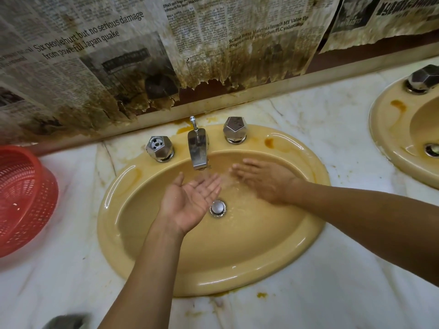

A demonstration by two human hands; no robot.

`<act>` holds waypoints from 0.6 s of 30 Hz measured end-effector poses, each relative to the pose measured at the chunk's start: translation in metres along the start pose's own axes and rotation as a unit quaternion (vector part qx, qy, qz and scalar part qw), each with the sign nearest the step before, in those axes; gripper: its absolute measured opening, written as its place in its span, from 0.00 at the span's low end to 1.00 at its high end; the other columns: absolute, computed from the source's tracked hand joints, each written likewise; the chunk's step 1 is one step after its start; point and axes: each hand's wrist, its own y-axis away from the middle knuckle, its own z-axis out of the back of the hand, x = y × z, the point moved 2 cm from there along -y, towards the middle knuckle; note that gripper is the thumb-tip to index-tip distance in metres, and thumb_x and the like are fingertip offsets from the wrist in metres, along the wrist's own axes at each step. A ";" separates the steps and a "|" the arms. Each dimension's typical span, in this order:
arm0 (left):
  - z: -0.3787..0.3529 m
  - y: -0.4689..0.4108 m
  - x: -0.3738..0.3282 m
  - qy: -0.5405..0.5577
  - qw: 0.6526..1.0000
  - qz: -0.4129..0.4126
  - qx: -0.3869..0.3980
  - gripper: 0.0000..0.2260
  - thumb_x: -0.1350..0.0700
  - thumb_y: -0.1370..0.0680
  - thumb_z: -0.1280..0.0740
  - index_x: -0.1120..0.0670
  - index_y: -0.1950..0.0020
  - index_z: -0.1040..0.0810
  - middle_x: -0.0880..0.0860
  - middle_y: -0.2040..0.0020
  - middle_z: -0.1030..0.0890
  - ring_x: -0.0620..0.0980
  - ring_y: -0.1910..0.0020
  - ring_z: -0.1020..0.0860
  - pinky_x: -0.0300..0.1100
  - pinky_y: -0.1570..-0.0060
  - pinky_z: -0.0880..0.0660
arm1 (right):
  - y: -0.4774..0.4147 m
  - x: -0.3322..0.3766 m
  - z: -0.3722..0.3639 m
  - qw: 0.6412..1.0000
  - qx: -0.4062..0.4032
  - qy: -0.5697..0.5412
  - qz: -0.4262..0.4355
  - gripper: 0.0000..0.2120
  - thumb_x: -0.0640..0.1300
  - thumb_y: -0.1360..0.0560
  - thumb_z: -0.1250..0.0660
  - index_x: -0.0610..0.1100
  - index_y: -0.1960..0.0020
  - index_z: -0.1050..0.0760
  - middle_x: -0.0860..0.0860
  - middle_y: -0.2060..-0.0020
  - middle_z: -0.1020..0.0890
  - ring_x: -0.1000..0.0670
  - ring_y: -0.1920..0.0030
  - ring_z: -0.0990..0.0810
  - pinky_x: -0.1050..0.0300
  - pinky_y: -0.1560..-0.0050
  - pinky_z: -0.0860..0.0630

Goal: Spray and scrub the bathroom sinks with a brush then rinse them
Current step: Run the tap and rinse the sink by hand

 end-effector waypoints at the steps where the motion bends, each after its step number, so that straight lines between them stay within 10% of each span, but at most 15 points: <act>1: -0.005 0.000 -0.003 0.005 1.000 -0.004 0.009 0.29 0.42 0.13 0.50 0.64 0.24 0.33 0.66 0.33 0.21 0.64 0.32 0.22 0.55 0.27 0.31 | -0.002 -0.006 0.007 0.999 -0.036 -0.015 -0.030 0.30 0.51 0.15 0.61 0.39 0.23 0.73 0.46 0.23 0.71 0.46 0.21 0.71 0.42 0.23 0.72; 7: -0.012 0.005 0.008 -0.002 1.000 0.020 0.024 0.30 0.43 0.13 0.50 0.67 0.29 0.27 0.67 0.33 0.21 0.63 0.30 0.24 0.55 0.25 0.33 | 0.010 0.018 0.004 0.989 0.110 -0.077 0.056 0.32 0.57 0.14 0.52 0.44 0.17 0.57 0.48 0.18 0.58 0.49 0.18 0.60 0.47 0.20 0.64; 12: 0.015 -0.005 0.012 0.000 0.998 0.005 -0.056 0.26 0.47 0.12 0.49 0.67 0.28 0.29 0.67 0.35 0.20 0.64 0.33 0.22 0.56 0.28 0.30 | 0.006 0.010 0.004 0.990 -0.031 -0.123 -0.055 0.29 0.48 0.15 0.59 0.40 0.20 0.66 0.47 0.20 0.65 0.48 0.19 0.65 0.47 0.22 0.70; 18: 0.030 -0.004 0.013 0.000 0.996 0.011 -0.089 0.25 0.48 0.13 0.48 0.68 0.30 0.27 0.66 0.36 0.19 0.64 0.34 0.22 0.55 0.29 0.29 | 0.011 0.037 -0.005 0.976 0.104 -0.189 0.015 0.31 0.55 0.14 0.53 0.44 0.17 0.59 0.49 0.18 0.61 0.51 0.18 0.60 0.51 0.20 0.61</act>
